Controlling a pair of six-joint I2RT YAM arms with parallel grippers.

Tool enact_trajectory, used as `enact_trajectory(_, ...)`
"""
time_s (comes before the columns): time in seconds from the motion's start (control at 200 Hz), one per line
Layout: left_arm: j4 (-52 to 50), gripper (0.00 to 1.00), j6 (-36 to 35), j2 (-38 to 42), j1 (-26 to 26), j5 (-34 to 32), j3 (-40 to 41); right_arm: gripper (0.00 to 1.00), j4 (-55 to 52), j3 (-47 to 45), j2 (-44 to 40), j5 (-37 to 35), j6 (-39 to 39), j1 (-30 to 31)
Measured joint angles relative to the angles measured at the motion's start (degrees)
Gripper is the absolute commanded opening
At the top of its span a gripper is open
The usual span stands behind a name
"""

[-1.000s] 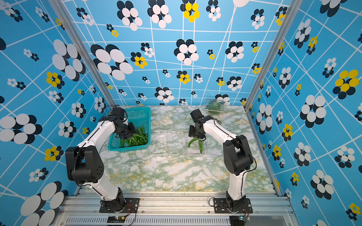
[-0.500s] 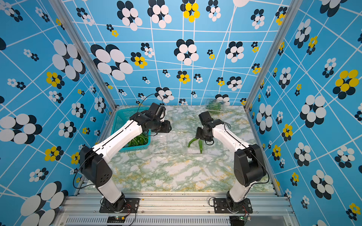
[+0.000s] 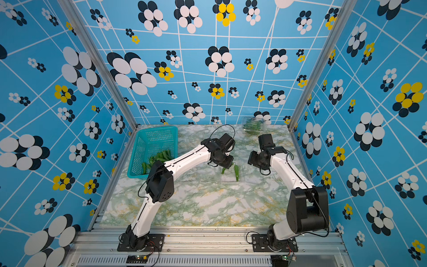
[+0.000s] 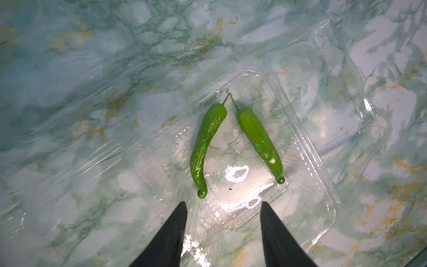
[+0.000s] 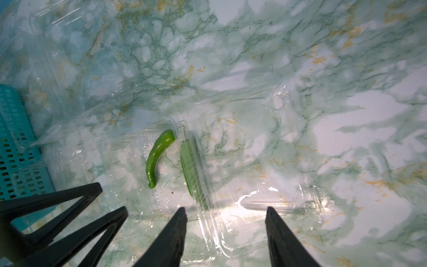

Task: Take small green peppers out of containers
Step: Pick up the green pepper from the packing box.

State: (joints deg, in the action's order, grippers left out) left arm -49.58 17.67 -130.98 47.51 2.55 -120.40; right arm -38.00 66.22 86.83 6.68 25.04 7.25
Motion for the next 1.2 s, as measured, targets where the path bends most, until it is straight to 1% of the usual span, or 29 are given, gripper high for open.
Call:
enact_trajectory(0.41,0.2,0.55,-0.9,-4.8,0.5,-1.1,-1.0,0.56,1.5,-1.6,0.5,3.4,-1.3,-0.4)
enact_trajectory(0.565,0.9,0.55,-1.1,-7.1,-0.2,-1.6,-2.1,0.56,1.4,-1.6,0.6,3.6,-2.1,-2.1)
enact_trajectory(0.874,1.7,0.54,-1.5,-10.9,-2.1,-2.2,-6.6,0.56,1.4,-1.6,1.5,4.2,-2.4,-2.2)
enact_trajectory(0.974,1.8,0.52,-1.5,-11.8,-2.1,-2.1,-7.2,0.56,1.5,-1.6,1.5,4.2,-2.4,-2.2)
enact_trajectory(1.059,1.7,0.46,-1.4,-12.6,-2.1,-1.9,-7.9,0.56,1.4,-1.6,1.5,4.2,-2.4,-2.2)
enact_trajectory(1.114,1.8,0.44,-1.9,-13.1,-2.1,-1.5,-8.5,0.56,1.4,-1.6,1.6,4.2,-2.6,-2.2)
enact_trajectory(1.129,1.8,0.39,-1.8,-13.2,-2.1,-1.5,-8.6,0.56,1.4,-1.6,1.6,4.2,-2.6,-2.2)
enact_trajectory(1.199,1.8,0.30,-2.0,-13.9,-2.1,-1.2,-9.1,0.56,1.4,-1.6,1.6,4.2,-2.7,-2.2)
